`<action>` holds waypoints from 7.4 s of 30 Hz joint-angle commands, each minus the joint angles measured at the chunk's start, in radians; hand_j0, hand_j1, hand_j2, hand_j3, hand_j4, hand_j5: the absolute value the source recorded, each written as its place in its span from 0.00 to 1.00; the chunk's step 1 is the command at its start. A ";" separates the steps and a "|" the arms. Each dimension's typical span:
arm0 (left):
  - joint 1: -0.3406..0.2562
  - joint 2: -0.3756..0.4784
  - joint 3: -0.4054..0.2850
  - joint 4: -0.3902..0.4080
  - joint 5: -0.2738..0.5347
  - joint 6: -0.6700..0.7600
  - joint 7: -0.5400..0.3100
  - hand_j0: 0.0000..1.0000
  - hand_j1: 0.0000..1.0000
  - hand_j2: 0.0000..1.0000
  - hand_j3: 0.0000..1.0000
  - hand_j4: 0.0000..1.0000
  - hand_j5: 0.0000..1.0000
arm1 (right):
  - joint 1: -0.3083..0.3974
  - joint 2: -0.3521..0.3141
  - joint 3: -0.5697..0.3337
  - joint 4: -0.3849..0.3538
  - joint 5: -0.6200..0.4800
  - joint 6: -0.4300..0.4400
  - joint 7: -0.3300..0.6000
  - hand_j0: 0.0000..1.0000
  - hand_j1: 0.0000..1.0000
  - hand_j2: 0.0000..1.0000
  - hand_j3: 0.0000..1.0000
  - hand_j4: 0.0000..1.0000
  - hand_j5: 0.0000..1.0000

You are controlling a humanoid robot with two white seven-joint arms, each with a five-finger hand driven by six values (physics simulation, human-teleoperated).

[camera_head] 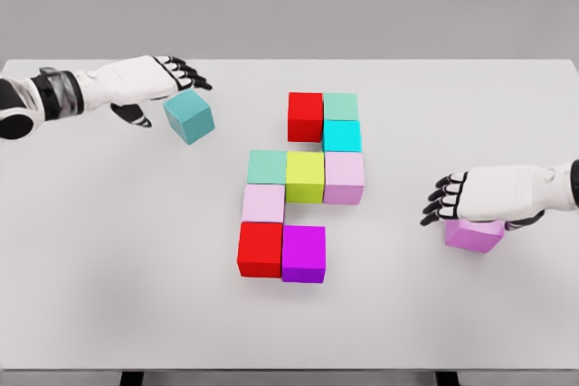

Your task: Assemble the squares on the desktop into the number 2

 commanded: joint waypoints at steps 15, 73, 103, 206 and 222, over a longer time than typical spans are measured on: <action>-0.034 -0.068 -0.035 0.073 -0.030 0.001 -0.013 1.00 1.00 1.00 1.00 1.00 1.00 | 0.018 0.013 0.003 0.032 0.079 0.002 0.000 0.65 0.65 0.65 0.65 0.65 0.65; -0.061 -0.168 -0.058 0.174 -0.114 0.001 -0.070 0.74 0.74 0.74 0.74 0.74 0.74 | 0.026 0.223 0.000 -0.057 -0.019 0.002 -0.001 0.81 0.81 0.81 0.81 0.81 0.81; -0.123 -0.253 -0.049 0.211 -0.112 0.001 -0.069 0.73 0.73 0.73 0.73 0.73 0.73 | 0.023 0.099 -0.059 -0.057 -0.100 0.002 -0.003 0.99 0.99 0.99 0.99 0.99 0.99; -0.132 -0.352 0.008 0.418 -0.175 0.001 -0.112 0.87 0.87 0.87 0.87 0.87 0.87 | -0.019 0.050 0.079 -0.053 -0.094 0.002 0.086 0.99 0.99 0.99 0.99 0.99 0.99; -0.137 -0.364 0.008 0.417 -0.175 0.001 -0.112 0.87 0.87 0.87 0.87 0.87 0.87 | -0.020 0.068 0.046 -0.050 -0.077 0.002 0.086 0.99 0.99 0.99 0.99 0.99 0.99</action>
